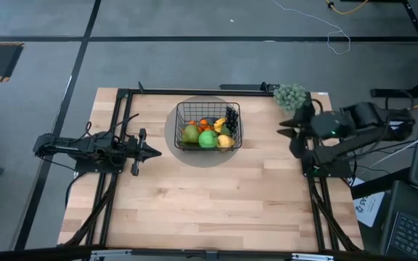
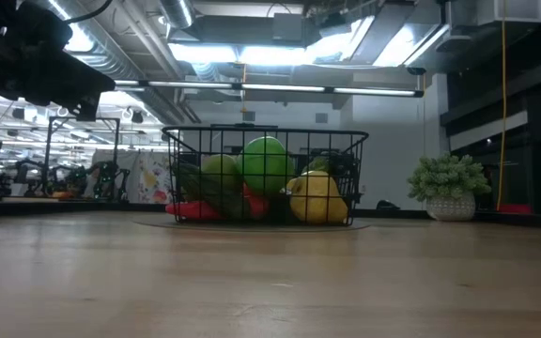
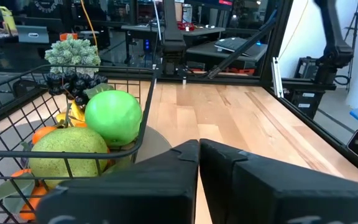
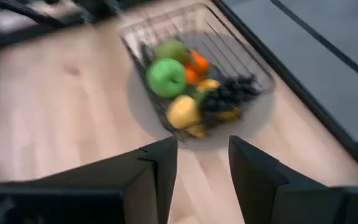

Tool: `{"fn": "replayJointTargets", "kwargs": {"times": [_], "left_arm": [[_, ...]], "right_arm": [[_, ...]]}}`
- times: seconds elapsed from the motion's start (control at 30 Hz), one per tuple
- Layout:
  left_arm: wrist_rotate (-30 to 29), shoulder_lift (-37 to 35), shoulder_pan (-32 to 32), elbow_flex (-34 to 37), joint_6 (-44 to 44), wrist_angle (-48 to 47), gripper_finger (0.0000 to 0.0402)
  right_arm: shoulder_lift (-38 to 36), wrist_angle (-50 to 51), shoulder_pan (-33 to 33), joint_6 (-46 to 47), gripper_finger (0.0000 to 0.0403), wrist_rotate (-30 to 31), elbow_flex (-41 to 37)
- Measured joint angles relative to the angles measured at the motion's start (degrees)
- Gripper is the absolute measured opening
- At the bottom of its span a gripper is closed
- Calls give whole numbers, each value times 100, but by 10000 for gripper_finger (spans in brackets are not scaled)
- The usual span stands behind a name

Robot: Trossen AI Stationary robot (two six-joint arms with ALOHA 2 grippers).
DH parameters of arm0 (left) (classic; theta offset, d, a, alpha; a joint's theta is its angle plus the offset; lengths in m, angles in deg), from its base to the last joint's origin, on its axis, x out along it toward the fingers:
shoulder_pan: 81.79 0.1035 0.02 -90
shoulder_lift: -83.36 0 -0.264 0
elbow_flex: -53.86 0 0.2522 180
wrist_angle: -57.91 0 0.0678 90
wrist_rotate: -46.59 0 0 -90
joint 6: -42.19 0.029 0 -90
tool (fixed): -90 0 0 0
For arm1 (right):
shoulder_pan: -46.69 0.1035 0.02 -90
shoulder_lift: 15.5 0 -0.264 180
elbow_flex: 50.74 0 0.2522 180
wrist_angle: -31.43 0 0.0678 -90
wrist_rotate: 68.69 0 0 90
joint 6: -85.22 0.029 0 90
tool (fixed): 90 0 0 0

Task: Build produce basket
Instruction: Return to Home Position

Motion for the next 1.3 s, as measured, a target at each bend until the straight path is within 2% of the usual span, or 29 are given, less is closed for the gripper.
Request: {"fn": "replayJointTargets", "kwargs": {"times": [0.23, 0.47, 0.57, 0.63, 0.77, 0.9, 1.17, 1.3], "left_arm": [[-1, 1, -2, 0, 2, 0, 15], [-1, 0, 0, 0, 1, 0, 18], [0, 2, -1, -1, 0, 0, 13], [-1, 2, 0, 0, 1, 0, 10], [-1, 2, -1, 0, 0, 0, 5], [-2, 2, -1, -1, 1, 0, 1], [0, 2, -1, 0, 1, 0, 11], [-1, 2, -1, -1, 0, 0, 17]], "right_arm": [[-1793, -2690, 360, -682, 131, -95, -2587], [-3029, -6275, 355, -2016, 131, -1365, -4961], [-3325, -7720, 353, -2420, 131, -1594, -5930], [-3478, -8263, 353, -2535, 131, -1617, -6434], [-3769, -8685, 353, -2523, 131, -1619, -7013], [-4047, -8695, 312, -2715, 131, -1615, -7191], [-4690, -7487, 179, -2667, 131, -1609, -7201], [-4976, -7370, 178, -2712, 131, -1613, -7205]]}}
